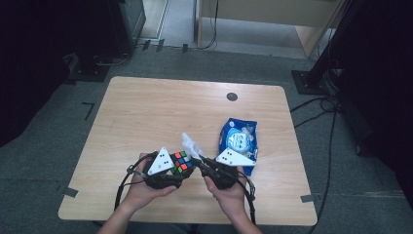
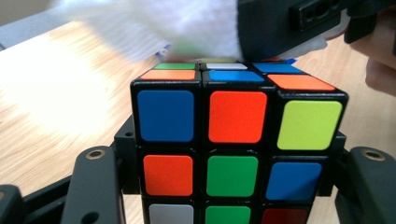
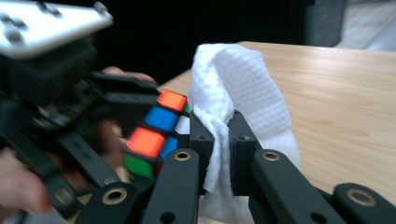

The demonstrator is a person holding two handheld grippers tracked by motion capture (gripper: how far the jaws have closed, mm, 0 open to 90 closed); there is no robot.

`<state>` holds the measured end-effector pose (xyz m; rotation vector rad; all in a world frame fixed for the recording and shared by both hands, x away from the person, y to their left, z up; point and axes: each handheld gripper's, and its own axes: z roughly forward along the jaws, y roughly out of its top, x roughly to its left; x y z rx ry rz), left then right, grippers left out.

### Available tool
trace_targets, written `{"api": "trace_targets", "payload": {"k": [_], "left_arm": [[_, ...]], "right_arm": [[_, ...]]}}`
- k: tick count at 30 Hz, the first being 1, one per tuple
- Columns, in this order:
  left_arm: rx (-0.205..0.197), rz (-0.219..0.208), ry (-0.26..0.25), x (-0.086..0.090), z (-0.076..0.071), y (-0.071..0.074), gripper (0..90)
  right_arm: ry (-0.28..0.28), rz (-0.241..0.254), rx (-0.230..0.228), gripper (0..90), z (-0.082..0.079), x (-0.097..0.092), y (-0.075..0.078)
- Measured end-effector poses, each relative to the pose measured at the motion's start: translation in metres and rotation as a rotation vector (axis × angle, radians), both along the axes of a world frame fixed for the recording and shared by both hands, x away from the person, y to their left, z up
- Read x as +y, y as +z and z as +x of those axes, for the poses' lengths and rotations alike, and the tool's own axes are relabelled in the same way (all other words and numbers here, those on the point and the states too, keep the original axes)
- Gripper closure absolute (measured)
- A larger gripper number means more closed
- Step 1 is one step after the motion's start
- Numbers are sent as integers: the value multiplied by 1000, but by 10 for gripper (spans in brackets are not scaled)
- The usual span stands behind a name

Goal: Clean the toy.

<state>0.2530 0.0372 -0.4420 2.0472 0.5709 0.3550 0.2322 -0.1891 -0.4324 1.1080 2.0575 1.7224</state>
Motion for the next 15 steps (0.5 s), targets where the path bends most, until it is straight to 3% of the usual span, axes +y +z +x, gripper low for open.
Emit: {"api": "trace_targets", "payload": {"k": [2,3,5,10,13,15], "left_arm": [[6,-12,14,4,2,0,341],[10,-36,25,8,4,2,341],[7,-41,29,10,4,3,341],[12,-35,40,14,7,2,341],[17,-38,41,15,8,1,341],[16,-36,42,15,8,1,341]], "right_arm": [[-31,-41,0,840,3,-3,-3],[-78,-99,4,838,7,-7,-7],[-101,-120,6,838,9,-10,-9],[-177,-159,85,820,21,-25,-27],[-206,-181,119,703,25,-27,-33],[-218,-171,124,598,25,-27,-31]]}}
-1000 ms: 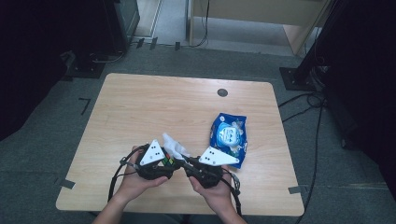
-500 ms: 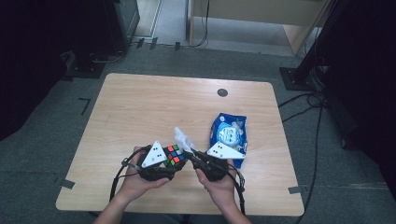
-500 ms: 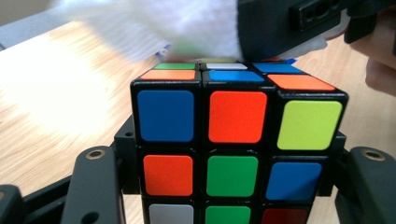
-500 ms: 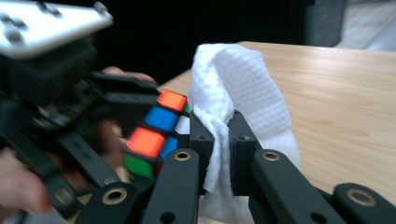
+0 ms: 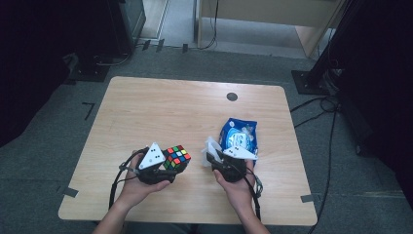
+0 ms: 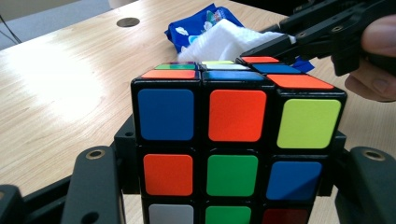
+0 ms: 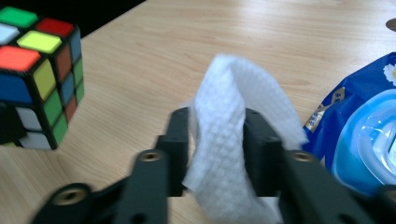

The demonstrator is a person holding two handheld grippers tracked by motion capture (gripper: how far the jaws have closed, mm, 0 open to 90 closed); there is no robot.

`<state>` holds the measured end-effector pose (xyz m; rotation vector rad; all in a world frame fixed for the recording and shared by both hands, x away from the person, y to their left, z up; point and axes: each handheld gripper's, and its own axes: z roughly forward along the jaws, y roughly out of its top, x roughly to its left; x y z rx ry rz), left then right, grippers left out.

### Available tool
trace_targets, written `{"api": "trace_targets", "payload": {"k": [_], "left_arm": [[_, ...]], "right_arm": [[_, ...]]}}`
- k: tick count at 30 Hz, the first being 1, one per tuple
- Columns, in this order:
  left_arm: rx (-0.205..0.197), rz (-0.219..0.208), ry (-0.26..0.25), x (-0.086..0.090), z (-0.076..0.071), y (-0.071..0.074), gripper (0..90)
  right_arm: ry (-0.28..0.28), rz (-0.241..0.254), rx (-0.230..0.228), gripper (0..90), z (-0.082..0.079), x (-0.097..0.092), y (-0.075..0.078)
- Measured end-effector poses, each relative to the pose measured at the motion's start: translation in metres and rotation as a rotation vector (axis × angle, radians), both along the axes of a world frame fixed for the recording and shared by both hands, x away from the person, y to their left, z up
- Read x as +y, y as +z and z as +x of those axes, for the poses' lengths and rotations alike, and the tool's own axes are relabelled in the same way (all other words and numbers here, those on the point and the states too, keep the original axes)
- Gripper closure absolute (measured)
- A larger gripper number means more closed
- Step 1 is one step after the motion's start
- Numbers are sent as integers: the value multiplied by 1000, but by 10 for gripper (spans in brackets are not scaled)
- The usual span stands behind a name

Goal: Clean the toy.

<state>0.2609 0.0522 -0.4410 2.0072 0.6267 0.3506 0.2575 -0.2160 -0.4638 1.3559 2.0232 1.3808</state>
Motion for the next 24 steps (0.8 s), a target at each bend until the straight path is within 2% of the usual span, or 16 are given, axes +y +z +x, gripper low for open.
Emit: {"api": "trace_targets", "payload": {"k": [3,4,5,7,8,12,13,15,17,20,21,22,24], "left_arm": [[1,4,-2,0,1,-2,341],[4,10,0,-1,1,-4,341],[4,10,0,-1,1,-4,341],[4,18,-1,-2,1,-5,341],[3,19,-3,-4,1,-6,341],[-6,30,-17,-10,-2,-8,341],[-10,32,-17,-13,-3,-9,341],[-11,40,-25,-17,-5,-10,341],[-13,44,-31,-20,-6,-12,341],[-18,47,-39,-23,-8,-12,341],[-21,44,-40,-24,-8,-12,341],[-24,40,-43,-24,-9,-12,341],[-31,44,-40,-25,-10,-12,341]], "right_arm": [[8,39,-24,492,-4,2,10],[34,72,-42,441,-8,4,19],[34,72,-42,441,-8,4,19],[78,120,-44,378,-14,10,29],[78,120,-44,378,-14,10,29],[143,224,2,312,-19,22,36],[174,271,40,272,-21,29,37],[179,271,51,254,-21,33,37],[180,250,60,222,-21,40,35],[178,217,99,205,-20,47,29],[172,214,111,212,-19,49,27],[163,210,126,272,-19,50,24],[167,215,130,292,-18,50,23]]}}
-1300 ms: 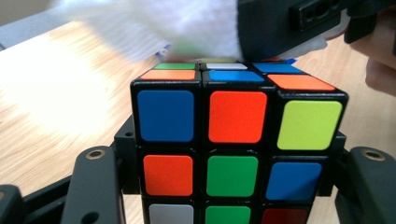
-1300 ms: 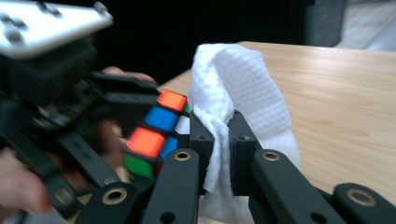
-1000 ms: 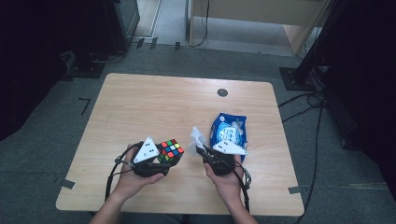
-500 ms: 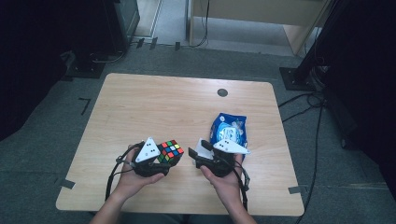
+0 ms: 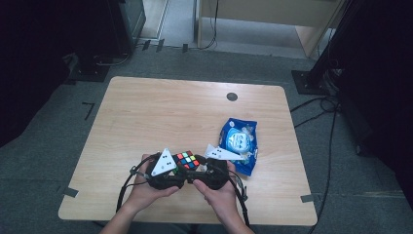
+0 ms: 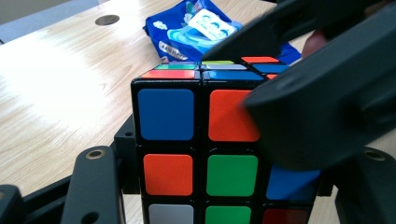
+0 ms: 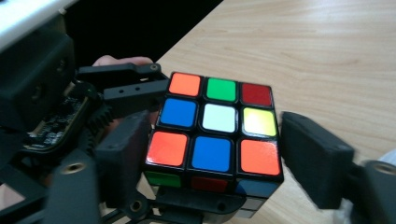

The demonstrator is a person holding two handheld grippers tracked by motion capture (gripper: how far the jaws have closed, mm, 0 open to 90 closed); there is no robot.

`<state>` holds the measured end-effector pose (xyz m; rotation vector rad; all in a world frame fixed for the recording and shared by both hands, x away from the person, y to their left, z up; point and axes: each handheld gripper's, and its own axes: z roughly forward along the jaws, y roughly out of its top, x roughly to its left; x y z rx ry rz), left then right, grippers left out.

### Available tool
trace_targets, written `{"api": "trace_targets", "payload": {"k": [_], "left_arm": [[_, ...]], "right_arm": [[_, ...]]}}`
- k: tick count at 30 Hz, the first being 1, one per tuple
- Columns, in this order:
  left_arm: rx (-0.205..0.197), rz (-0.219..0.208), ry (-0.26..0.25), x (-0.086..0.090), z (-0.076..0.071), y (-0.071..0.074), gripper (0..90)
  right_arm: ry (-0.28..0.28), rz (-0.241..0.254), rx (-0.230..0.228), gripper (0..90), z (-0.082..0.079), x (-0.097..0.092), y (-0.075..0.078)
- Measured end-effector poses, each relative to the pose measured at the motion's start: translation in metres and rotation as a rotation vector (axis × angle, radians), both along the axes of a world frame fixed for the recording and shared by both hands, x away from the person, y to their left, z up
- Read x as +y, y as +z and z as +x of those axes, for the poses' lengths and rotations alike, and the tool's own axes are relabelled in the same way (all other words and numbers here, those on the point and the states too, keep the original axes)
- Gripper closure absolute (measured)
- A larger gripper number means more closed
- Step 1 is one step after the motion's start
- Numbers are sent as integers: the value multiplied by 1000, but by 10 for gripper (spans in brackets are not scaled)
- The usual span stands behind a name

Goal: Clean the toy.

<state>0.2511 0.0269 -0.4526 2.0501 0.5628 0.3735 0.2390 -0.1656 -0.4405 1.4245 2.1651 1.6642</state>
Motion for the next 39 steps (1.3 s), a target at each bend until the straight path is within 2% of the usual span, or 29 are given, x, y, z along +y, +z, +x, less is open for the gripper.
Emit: {"api": "trace_targets", "payload": {"k": [2,4,7,8,9,11,12,14,15,16,17,19,20,22,24,25,26,27,28,29,31,33,34,39], "left_arm": [[-11,10,9,-1,-1,0,341],[-25,33,17,-3,-1,-1,340],[-18,38,19,-4,-2,-1,340],[-20,47,18,-5,-1,-1,340],[-15,50,17,-5,-1,-2,338],[-16,66,24,-7,-1,-2,336],[-19,60,28,-6,-2,-2,337],[-19,56,30,-5,-1,-1,337],[-15,52,30,-5,0,0,339],[-3,48,38,-2,2,0,340],[-3,48,38,-2,2,0,340],[18,32,57,4,6,0,340],[28,20,72,9,10,0,340],[69,-29,107,20,17,2,340],[99,-82,138,31,22,5,340],[105,-98,150,36,24,6,340],[111,-122,164,43,26,9,340],[111,-122,164,43,26,9,340],[121,-149,171,47,27,11,340],[121,-149,171,47,27,11,340],[130,-168,169,46,27,12,340],[130,-166,160,43,26,12,340],[129,-164,153,38,23,12,340],[129,-175,130,30,19,14,340]], "right_arm": [[-8,14,25,309,0,0,-1],[-11,10,25,339,0,0,-1],[-24,-14,13,341,-2,1,0],[-26,-31,5,341,-3,1,0],[-25,-71,-11,341,-5,4,2],[-21,-108,-36,340,-5,6,2],[-12,-122,-51,339,-5,7,2],[-6,-121,-55,337,-4,6,3],[0,-104,-63,332,-3,5,3],[-7,-55,-87,259,-2,0,6],[-7,-55,-87,259,-2,0,6],[-11,-9,-99,224,-1,-7,11],[-19,16,-131,222,-2,-14,14],[-27,23,-141,232,-3,-17,14],[-34,24,-159,239,-4,-20,10],[-29,19,-158,238,-3,-19,6],[-7,-3,-149,224,-2,-16,-5],[-7,-3,-149,224,-2,-16,-5],[12,-22,-131,219,-2,-9,-17],[12,-22,-131,219,-2,-9,-17],[31,-40,-114,198,-2,1,-25],[50,-55,-120,195,-4,13,-29],[45,-75,-136,201,-6,23,-30],[0,-81,-162,221,-8,30,-32]]}}
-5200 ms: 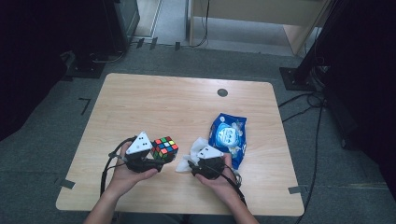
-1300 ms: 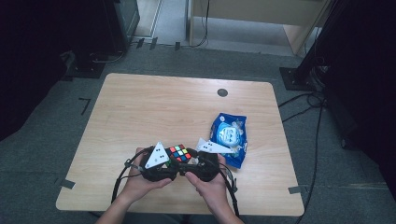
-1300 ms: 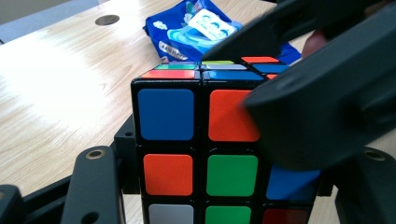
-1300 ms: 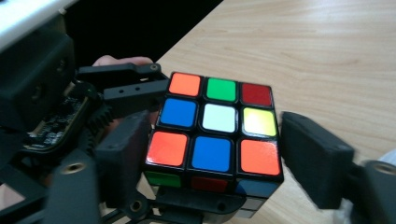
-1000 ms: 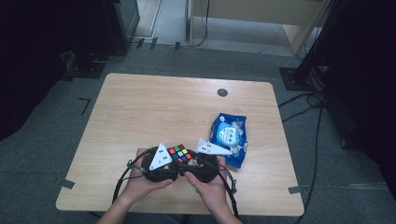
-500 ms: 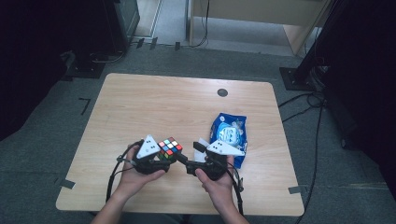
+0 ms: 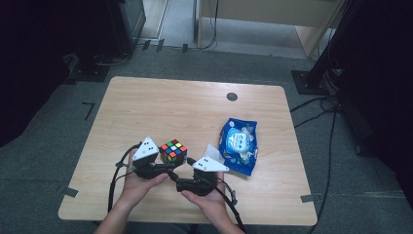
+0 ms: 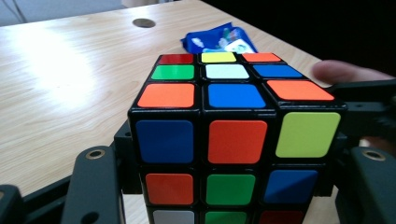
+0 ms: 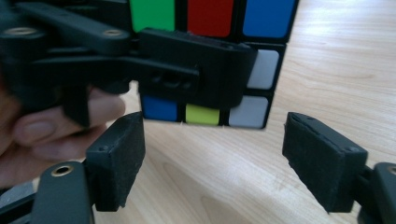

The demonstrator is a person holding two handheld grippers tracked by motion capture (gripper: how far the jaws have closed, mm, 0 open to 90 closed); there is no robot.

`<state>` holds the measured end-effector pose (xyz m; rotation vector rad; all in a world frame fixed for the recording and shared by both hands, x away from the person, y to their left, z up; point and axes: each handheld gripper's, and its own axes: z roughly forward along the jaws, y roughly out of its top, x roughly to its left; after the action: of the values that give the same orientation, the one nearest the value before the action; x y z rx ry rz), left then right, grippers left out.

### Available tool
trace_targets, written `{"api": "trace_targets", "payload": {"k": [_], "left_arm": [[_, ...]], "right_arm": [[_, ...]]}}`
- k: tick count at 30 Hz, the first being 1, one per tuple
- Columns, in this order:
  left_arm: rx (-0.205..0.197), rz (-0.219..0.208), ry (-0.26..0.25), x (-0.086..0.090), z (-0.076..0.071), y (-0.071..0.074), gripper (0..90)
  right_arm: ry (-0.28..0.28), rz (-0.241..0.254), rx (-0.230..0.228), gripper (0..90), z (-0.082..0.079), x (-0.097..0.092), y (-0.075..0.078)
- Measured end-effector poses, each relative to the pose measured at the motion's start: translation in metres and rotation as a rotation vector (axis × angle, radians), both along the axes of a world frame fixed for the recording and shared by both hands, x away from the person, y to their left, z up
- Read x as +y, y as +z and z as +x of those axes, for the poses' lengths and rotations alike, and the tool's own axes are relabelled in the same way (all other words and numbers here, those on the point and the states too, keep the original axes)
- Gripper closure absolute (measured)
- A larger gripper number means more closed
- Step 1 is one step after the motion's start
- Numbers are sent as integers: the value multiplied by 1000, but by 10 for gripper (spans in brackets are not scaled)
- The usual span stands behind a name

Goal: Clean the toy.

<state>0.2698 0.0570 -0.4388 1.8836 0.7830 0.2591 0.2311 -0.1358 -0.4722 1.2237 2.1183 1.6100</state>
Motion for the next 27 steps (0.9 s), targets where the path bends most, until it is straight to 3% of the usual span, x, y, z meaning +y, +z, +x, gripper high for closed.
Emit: {"api": "trace_targets", "payload": {"k": [4,5,10,16,20,21,27], "left_arm": [[9,-6,-15,-5,-2,0,340],[15,-7,-22,-7,-3,-1,340],[15,-3,-28,-8,-3,-1,340],[43,1,-48,-7,0,-1,336],[56,-4,-59,-7,0,1,332],[56,-7,-61,-6,0,2,331],[54,-8,-67,-6,-1,6,330]], "right_arm": [[-16,4,-40,260,-2,1,0],[-20,9,-58,305,-3,1,0],[-23,7,-75,313,-4,0,1],[-2,-72,-132,339,-5,-2,0],[8,-143,-204,339,-7,-2,-2],[14,-179,-242,339,-8,-2,-3],[26,-252,-320,339,-10,-2,-3]]}}
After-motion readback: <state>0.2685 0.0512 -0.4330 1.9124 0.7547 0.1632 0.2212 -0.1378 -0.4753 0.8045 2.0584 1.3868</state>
